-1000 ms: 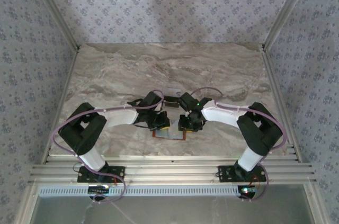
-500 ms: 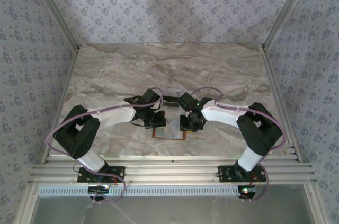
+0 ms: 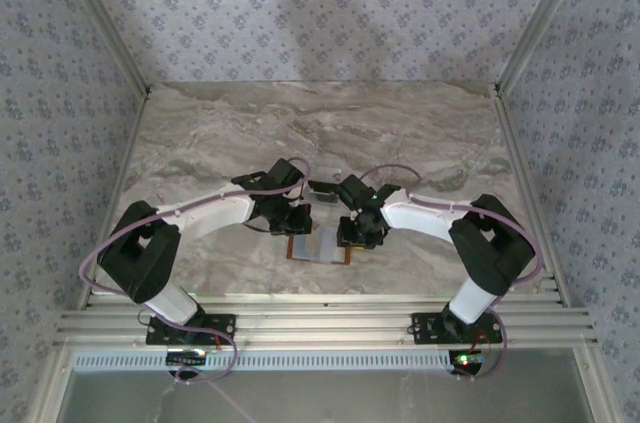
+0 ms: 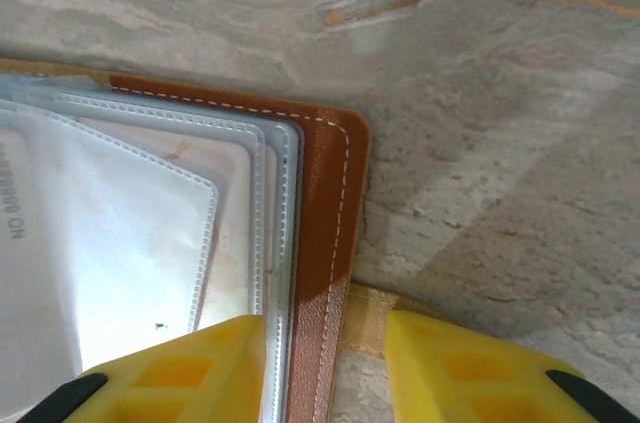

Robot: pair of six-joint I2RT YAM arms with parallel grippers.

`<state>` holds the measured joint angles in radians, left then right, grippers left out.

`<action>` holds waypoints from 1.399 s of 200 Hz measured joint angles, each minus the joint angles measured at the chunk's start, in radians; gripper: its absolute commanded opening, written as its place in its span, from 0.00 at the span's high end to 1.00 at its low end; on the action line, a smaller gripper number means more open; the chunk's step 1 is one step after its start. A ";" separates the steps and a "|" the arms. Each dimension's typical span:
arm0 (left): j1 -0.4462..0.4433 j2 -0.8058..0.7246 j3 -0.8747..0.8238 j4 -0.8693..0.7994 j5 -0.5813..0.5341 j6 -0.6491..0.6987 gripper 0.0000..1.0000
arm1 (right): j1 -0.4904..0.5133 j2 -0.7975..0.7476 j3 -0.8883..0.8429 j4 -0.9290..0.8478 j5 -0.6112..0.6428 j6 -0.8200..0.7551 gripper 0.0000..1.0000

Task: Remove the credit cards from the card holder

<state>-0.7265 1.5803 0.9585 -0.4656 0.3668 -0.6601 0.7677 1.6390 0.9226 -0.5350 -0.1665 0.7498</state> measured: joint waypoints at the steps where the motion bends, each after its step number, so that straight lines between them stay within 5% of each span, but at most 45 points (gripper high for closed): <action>1: 0.000 0.000 -0.002 0.004 0.001 -0.003 0.93 | 0.000 0.000 0.000 0.000 0.000 0.000 0.60; 88: 0.000 0.013 -0.105 0.184 0.035 -0.146 0.94 | 0.000 -0.007 0.000 0.008 -0.006 0.006 0.49; 165: 0.000 0.025 -0.118 0.222 0.034 -0.176 0.94 | 0.010 0.058 0.060 -0.050 0.023 0.003 0.56; 280: 0.001 0.003 -0.002 -0.040 -0.038 -0.002 0.95 | 0.063 0.128 0.164 -0.165 0.130 -0.035 0.59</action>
<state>-0.7254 1.5829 0.9569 -0.5053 0.3286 -0.6617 0.8303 1.7668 1.0863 -0.7002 -0.0368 0.7151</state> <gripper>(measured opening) 0.059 0.412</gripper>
